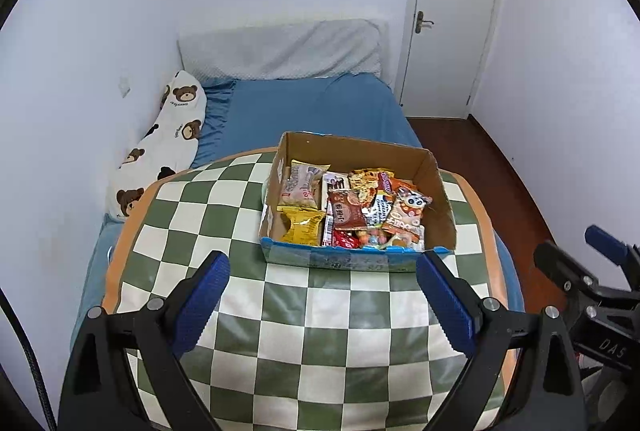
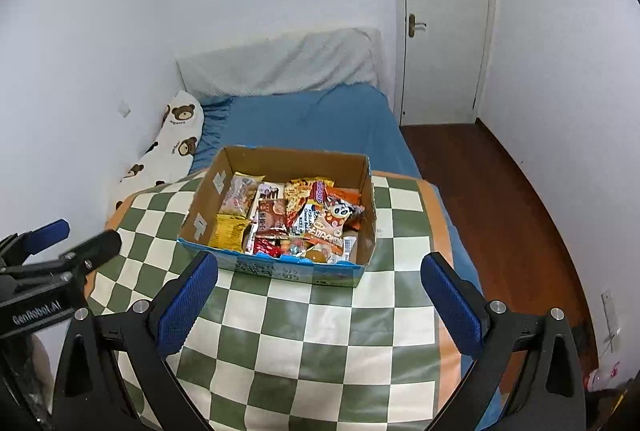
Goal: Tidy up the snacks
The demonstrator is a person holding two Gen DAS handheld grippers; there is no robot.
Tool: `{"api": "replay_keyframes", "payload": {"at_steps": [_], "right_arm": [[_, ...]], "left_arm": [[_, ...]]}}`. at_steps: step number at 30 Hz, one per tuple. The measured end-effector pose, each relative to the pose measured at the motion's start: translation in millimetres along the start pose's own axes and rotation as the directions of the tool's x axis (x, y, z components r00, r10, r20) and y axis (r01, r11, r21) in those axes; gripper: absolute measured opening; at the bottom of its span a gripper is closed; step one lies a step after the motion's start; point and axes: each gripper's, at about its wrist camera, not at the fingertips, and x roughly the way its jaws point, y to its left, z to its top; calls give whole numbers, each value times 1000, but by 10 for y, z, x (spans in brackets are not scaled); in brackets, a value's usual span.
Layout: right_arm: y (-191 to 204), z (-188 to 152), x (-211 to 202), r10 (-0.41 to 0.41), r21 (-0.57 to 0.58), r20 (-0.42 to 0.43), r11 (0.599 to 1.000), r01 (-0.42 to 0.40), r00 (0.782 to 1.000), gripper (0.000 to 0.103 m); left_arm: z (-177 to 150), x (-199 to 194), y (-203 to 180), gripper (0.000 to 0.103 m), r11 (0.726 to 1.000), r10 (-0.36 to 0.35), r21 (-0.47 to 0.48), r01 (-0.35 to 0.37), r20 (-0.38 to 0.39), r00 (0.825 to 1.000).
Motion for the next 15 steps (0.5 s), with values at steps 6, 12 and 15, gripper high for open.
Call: {"api": "replay_keyframes", "payload": {"at_steps": [6, 12, 15], "right_arm": [[43, 5, -171, 2, -12, 25, 1000, -1, 1000, 103], [16, 12, -49, -9, -13, 18, 1000, 9, 1000, 103], [-7, 14, 87, -33, -15, 11, 999, 33, 999, 103]], "left_arm": [[-42, -83, -29, 96, 1000, 1, 9, -1, 14, 1000], [-44, 19, -26, 103, 1000, 4, -1, -4, 19, 1000], [-23, 155, -28, 103, 1000, 26, -3, -26, 10, 1000]]}}
